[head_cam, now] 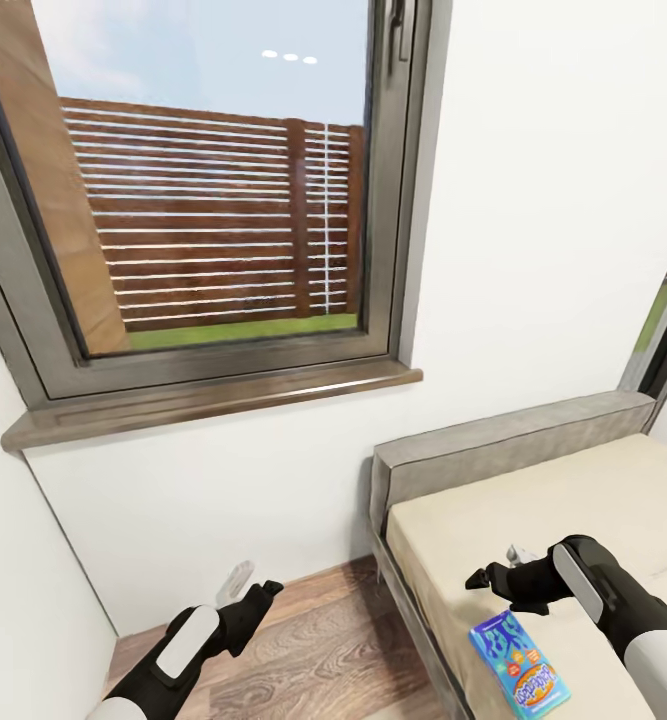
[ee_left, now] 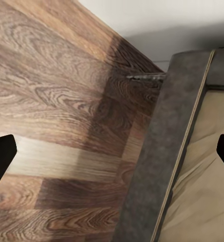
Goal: Put all the toys in the child's room - the three board games (two on the bed and one on the table), the two jigsaw puzzles on the table, and the tennis ball on the table - inside the toy box on the table in the child's room.
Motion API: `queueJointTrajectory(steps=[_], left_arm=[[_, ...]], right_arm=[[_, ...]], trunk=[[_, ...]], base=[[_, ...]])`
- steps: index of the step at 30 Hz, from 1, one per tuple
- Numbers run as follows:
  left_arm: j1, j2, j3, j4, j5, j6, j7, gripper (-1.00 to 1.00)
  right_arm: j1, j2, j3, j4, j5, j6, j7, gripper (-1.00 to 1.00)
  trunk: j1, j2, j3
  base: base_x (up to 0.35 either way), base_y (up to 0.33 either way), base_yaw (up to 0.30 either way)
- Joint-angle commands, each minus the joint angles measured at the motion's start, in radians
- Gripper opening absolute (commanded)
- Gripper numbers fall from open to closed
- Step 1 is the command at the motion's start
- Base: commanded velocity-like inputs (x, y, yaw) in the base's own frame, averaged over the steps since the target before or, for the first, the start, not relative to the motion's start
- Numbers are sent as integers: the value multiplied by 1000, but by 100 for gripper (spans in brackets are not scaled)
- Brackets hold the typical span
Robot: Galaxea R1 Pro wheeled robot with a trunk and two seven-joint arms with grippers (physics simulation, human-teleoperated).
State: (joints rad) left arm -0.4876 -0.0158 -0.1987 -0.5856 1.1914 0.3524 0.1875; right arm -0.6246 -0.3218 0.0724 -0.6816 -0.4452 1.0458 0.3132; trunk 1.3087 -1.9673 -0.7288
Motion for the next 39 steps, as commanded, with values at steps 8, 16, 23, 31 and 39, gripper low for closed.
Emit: queueJointTrajectory(steps=[8, 16, 23, 31, 39], left_arm=[[0, 0, -5, -2, 11, 0, 8, 100], [1, -2, -6, -2, 10, 0, 8, 100], [1, -4, -7, -2, 10, 0, 8, 100], [3, -5, -9, -2, 8, 0, 7, 100], [4, -6, -10, -2, 7, -2, 8, 100]], right_arm=[[0, -2, 3, 0, 10, 1, 10, 100], [-1, -2, 3, -1, 10, 1, 10, 100], [-1, -2, 3, 0, 10, 1, 9, 100], [-1, -2, 3, 0, 10, 1, 9, 100], [-1, -2, 3, 0, 10, 1, 9, 100]], trunk=[[0, -1, -1], [0, -1, -1], [0, -1, -1], [0, -1, -1], [0, -1, -1]], base=[[0, 0, 70], [0, 0, 21], [0, 0, 8], [0, 0, 3], [0, 0, 0]])
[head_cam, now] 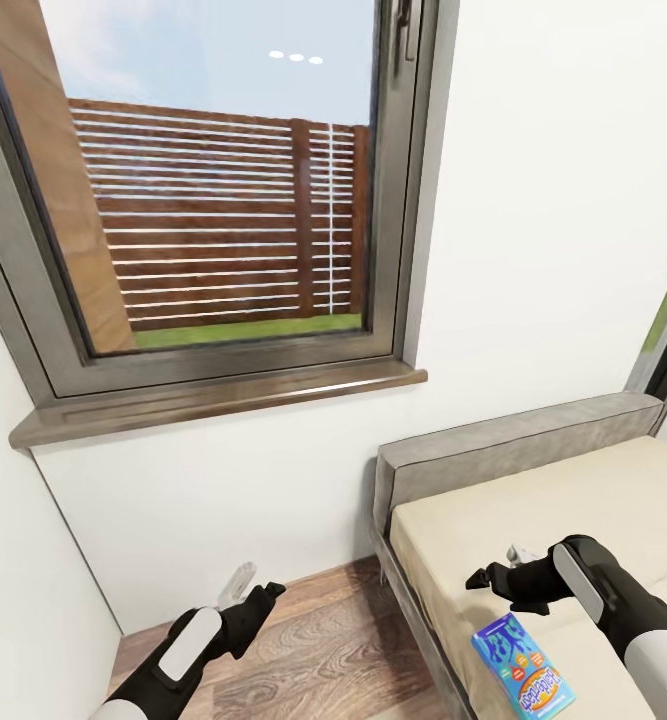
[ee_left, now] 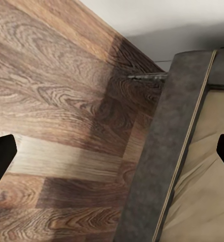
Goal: Put all the toys in the child's room - the three board games (two on the bed and one on the table), the two jigsaw puzzles on the table, and the tennis ball on the table - inside the toy box on the table in the child's room.
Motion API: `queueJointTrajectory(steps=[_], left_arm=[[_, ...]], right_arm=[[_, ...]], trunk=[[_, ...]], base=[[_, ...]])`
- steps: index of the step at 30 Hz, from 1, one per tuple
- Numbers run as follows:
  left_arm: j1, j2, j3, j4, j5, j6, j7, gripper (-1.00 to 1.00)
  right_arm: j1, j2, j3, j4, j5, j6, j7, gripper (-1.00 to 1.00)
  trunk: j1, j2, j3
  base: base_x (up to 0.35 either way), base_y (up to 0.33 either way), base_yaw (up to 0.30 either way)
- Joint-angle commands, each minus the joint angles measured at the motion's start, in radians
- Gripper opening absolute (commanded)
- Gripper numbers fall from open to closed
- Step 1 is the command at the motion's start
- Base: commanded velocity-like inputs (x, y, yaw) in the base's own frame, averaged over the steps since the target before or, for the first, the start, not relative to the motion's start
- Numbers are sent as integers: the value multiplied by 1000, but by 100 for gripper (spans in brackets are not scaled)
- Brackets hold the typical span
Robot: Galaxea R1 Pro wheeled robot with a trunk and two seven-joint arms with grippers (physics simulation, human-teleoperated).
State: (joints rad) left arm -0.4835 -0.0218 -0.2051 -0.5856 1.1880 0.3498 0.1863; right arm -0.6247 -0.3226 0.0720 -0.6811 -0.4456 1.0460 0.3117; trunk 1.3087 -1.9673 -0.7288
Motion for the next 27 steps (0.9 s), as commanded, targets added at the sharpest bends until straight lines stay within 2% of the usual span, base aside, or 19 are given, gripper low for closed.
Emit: queueJointTrajectory(steps=[1, 27], left_arm=[[0, 1, -3, -2, 10, 0, 9, 100], [0, 2, -3, -2, 10, -3, 10, 100]], right_arm=[[-1, -1, 3, 0, 10, 1, 10, 100], [-1, -1, 3, 0, 10, 1, 10, 100]], trunk=[[0, -1, -1], [0, -1, -1]], base=[[0, 0, 0], [-29, 0, 0]])
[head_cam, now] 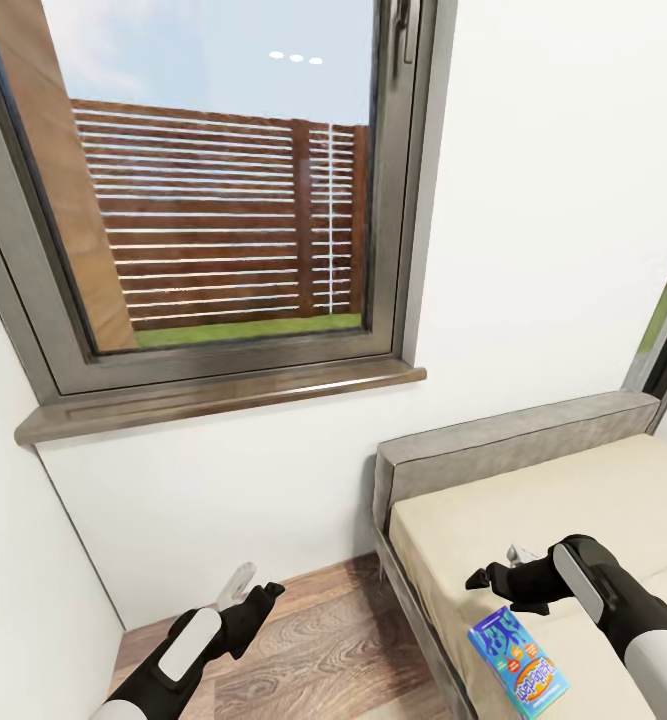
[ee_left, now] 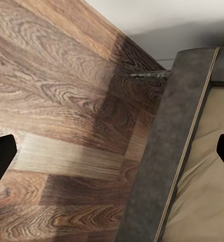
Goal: Put all the toys in the child's room - the three board games (two on the bed and one on the table), the two jigsaw puzzles on the table, and the tennis ball on the table - inside the toy box on the table in the child's room.
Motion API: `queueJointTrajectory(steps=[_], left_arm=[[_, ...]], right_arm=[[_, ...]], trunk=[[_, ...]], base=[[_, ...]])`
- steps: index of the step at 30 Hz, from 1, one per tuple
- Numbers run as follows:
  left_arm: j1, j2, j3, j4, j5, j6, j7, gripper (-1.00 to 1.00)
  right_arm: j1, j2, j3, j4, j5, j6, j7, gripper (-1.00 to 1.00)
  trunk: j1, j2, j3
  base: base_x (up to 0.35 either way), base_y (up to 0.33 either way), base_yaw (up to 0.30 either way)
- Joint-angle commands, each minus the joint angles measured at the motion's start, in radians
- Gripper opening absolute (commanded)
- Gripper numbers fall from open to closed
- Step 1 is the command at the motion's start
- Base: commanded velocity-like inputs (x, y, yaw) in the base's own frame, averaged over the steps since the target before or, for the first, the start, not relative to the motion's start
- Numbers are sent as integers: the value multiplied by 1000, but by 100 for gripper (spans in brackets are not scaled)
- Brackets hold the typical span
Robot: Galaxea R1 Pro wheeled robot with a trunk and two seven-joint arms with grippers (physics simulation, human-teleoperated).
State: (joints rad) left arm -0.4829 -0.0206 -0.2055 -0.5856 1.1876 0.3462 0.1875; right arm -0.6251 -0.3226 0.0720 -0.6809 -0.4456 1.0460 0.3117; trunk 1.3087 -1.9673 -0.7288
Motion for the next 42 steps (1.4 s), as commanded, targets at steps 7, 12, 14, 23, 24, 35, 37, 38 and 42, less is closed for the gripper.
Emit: queueJointTrajectory(steps=[7, 12, 14, 23, 24, 35, 37, 38, 42], left_arm=[[0, 1, -3, -2, 10, 0, 9, 100], [0, 1, -3, -2, 10, 0, 9, 100], [0, 1, -3, -3, 10, 0, 9, 100], [0, 1, -3, -2, 10, 0, 9, 100], [0, 1, -3, -2, 10, 0, 9, 100], [0, 0, -3, -3, 11, 0, 9, 100], [0, 0, -3, -3, 11, 0, 9, 100], [0, 0, -3, -3, 11, 0, 9, 100], [0, 0, -3, -3, 12, 0, 9, 100]], right_arm=[[-1, -1, 3, -1, 10, 1, 10, 100], [-1, -1, 3, -1, 10, 1, 10, 100], [-1, -1, 3, -1, 10, 1, 10, 100], [-1, -1, 3, -1, 10, 1, 10, 100], [-1, -1, 3, -1, 10, 1, 10, 100], [-1, -1, 3, -1, 10, 1, 10, 100], [-1, -1, 3, -1, 10, 1, 10, 100], [-1, -1, 3, -1, 10, 1, 10, 100], [-1, -1, 3, -1, 10, 1, 10, 100]], trunk=[[0, -1, -1], [0, -1, -1], [0, -1, -1], [0, -1, -1], [0, -1, -1], [0, -1, -1], [0, -1, -1], [0, -1, -1], [0, -1, -1]], base=[[-2, 0, 0], [0, 0, 0], [0, 0, 0], [0, 0, 0], [0, 0, 0], [-46, 0, 0], [-155, 0, 0], [-144, 0, 0], [-99, 0, 0]])
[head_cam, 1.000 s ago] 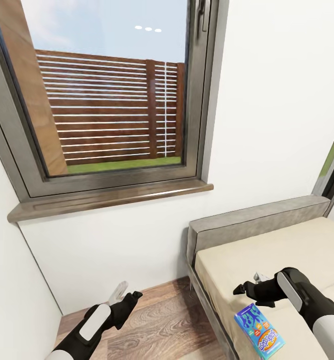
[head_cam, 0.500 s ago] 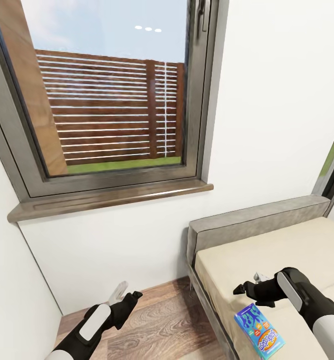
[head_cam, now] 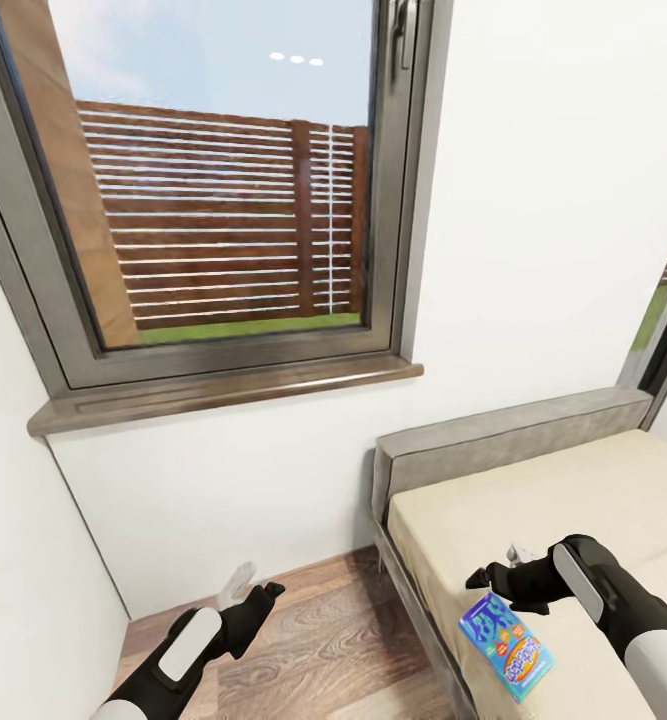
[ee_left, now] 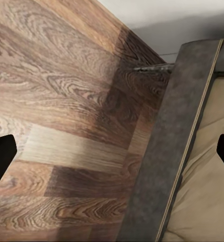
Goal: Put all the toys in the child's room - the three board games (two on the bed and one on the table), the two jigsaw puzzles on the table, and the tennis ball on the table - inside the toy box on the table in the child's room.
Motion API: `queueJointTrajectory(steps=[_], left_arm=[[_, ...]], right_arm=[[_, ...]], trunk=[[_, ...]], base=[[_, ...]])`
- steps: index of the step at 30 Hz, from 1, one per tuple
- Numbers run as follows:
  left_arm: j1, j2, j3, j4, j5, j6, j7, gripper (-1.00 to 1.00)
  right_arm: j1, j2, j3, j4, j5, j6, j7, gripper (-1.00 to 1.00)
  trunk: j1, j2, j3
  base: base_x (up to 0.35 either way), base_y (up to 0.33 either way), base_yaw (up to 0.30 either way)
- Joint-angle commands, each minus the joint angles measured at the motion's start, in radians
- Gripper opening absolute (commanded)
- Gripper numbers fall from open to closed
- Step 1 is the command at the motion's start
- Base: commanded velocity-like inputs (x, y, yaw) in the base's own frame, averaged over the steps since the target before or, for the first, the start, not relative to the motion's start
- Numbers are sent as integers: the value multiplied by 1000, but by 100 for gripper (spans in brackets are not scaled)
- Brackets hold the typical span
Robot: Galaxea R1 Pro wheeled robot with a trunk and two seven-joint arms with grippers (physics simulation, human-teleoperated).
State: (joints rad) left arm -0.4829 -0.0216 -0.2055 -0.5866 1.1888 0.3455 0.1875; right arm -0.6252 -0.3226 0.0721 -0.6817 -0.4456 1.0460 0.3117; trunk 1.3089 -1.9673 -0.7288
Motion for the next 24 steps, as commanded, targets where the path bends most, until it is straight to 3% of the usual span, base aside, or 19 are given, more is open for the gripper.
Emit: queueJointTrajectory(steps=[1, 24], left_arm=[[0, 1, -3, -2, 10, 1, 9, 100], [0, 0, -3, -2, 11, 0, 9, 100]], right_arm=[[-1, -1, 3, -1, 10, 1, 10, 100], [-1, 0, 3, -1, 10, 1, 10, 100]], trunk=[[0, -1, -1], [0, -1, -1]], base=[[-74, 0, 0], [-17, 0, 0]])
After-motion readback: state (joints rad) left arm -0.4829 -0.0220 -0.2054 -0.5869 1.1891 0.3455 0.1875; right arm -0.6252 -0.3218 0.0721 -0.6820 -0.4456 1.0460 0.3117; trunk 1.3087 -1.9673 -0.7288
